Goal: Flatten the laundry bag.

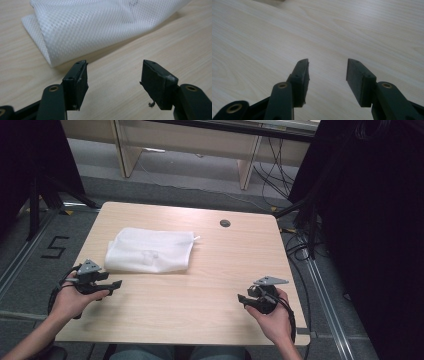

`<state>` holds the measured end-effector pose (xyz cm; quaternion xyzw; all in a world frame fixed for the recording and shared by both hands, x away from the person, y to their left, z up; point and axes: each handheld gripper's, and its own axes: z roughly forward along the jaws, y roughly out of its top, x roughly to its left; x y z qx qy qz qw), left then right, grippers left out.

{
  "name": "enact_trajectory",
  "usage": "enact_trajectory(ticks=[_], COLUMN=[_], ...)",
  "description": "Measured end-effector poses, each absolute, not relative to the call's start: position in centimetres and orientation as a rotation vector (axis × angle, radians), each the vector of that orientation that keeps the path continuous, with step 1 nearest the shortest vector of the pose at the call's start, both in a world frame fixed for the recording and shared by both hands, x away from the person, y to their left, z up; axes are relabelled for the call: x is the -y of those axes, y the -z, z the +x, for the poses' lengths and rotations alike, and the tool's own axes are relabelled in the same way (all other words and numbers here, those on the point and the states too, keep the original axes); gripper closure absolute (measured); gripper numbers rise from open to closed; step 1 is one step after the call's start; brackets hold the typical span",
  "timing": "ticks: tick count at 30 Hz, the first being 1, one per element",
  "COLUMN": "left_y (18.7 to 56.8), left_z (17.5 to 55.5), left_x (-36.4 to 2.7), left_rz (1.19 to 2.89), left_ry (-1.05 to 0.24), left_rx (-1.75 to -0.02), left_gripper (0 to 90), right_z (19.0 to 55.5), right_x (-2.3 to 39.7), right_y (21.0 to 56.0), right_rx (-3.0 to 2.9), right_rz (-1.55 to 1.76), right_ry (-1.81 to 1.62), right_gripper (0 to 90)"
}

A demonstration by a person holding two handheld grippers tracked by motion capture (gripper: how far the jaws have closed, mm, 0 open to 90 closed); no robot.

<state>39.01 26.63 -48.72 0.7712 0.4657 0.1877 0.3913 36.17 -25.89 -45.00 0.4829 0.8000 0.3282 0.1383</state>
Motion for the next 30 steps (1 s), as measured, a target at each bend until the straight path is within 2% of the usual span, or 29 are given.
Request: enact_trajectory(ticks=[11,22,25,30], left_y=[46.9,45.9,46.3,47.2], left_z=[42.2,45.1,46.1,47.0], left_x=[-27.1,-25.8,-24.0,-21.9], left_rz=[1.842,1.907,1.998,2.036], left_ry=[-0.517,-0.563,-0.563,-0.536], left_rx=[-1.237,-1.211,-1.155,-1.137], left_gripper=[39.3,39.1,38.9,38.4], right_z=[36.4,36.6,36.6,36.6], right_x=[25.9,26.0,26.0,25.9], right_y=[45.1,45.2,45.3,45.3], right_rx=[-2.306,-2.308,-2.311,-2.319], right_rz=[1.39,1.374,1.377,1.382], right_ry=[-0.954,-0.974,-0.962,-0.969], right_gripper=[54.1,54.7,54.6,54.5])
